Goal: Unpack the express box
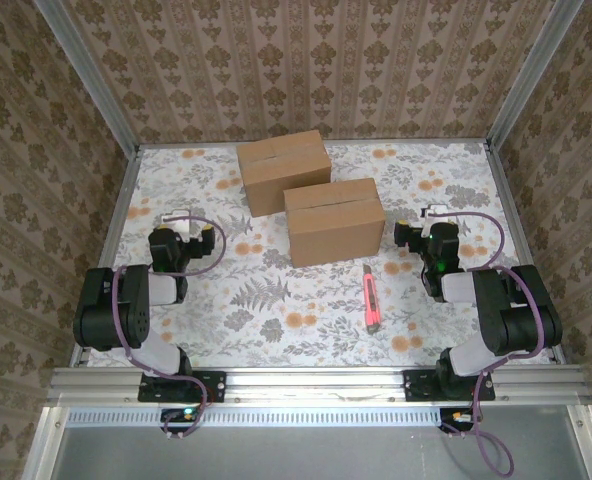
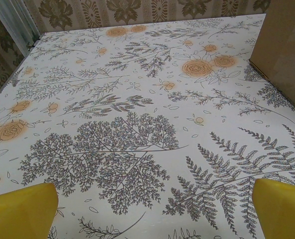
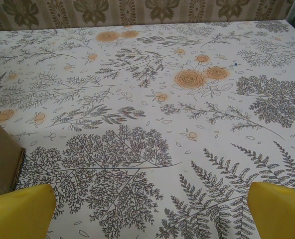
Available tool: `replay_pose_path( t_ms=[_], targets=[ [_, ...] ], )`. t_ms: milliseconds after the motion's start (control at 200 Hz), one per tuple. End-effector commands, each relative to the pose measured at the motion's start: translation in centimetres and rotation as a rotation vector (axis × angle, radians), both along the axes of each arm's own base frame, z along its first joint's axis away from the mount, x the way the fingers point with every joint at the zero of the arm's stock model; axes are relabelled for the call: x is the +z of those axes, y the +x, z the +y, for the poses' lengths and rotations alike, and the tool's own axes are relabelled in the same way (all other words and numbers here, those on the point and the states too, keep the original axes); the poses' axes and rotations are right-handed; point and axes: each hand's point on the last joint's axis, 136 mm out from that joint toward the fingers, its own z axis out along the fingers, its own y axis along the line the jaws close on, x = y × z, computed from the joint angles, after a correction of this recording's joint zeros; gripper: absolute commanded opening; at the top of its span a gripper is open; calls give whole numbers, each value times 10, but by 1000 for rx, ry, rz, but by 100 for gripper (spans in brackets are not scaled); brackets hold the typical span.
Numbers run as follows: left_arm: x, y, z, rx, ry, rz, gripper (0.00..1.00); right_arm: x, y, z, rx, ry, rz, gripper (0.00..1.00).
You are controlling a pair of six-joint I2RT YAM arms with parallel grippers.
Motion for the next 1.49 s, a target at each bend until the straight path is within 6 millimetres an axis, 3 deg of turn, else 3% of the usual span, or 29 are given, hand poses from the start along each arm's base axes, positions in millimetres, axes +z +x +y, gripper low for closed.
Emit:
replay_pose_path(
  t_ms=[0,1065,1180,1255,1335,1410,1490],
  targets=[
    [11,4,-4,-22,11,-33,100,9,3,-4,-24,-16,-37,100],
    [12,4,-3,-21,5,-37,100,10,3,-4,-21,-12,-39,100],
    [41,-3,2,31,35,-63,100,36,-3,-7,-43,-18,-34,100],
    [74,-8,4,98,52,-74,100,62,-12,-18,-126,3,24,100],
    [110,-12,-2,116,-48,-46,100,86,-24,-24,-185,46,94,100],
    [135,-14,-28,34,-141,12,99,103,-40,-26,-238,112,154,100],
    [155,-20,-81,-162,-173,71,96,118,-57,-21,-249,191,205,100]
  ],
)
